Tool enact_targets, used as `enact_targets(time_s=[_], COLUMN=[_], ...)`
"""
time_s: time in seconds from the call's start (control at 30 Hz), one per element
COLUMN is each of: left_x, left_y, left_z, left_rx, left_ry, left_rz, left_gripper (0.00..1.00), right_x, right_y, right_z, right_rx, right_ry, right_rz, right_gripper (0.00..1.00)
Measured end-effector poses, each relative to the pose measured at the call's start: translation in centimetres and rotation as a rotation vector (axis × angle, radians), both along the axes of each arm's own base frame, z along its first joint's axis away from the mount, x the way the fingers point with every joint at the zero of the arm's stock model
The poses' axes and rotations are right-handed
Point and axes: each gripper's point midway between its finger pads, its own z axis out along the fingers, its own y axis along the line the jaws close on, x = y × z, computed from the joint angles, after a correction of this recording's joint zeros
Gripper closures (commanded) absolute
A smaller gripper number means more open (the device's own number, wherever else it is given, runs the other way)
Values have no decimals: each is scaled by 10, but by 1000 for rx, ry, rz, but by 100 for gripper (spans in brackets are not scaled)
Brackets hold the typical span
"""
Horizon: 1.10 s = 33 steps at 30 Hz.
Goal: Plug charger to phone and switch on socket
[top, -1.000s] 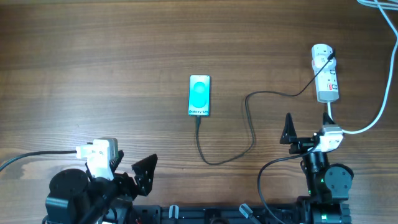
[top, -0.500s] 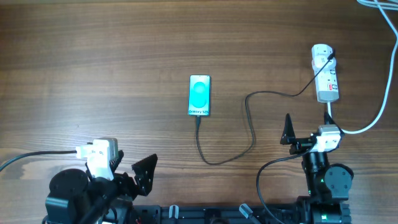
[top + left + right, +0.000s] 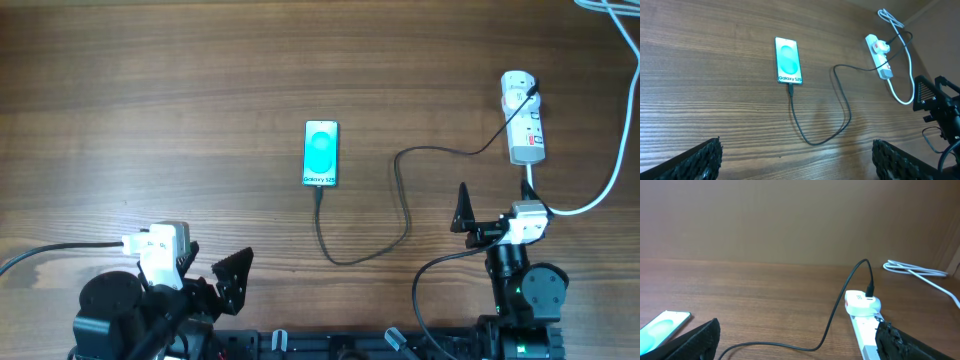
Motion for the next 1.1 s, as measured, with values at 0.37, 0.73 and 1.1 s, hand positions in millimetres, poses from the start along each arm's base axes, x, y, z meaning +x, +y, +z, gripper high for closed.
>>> enact_targets(time_s=[0.37, 0.73, 1.1], left_x=[0, 20, 78], left_y=[1, 9, 25], left_z=[0, 10, -2], left_rx=[3, 3, 34], left_ry=[0, -101, -578], left_rz=[4, 70, 140], left_gripper=[0, 0, 0], right_x=[0, 0, 0], right_y=[0, 0, 0], right_z=[0, 0, 0], right_rx=[0, 0, 0], right_ry=[0, -1, 0], right_rz=[0, 0, 0], right_gripper=[0, 0, 0])
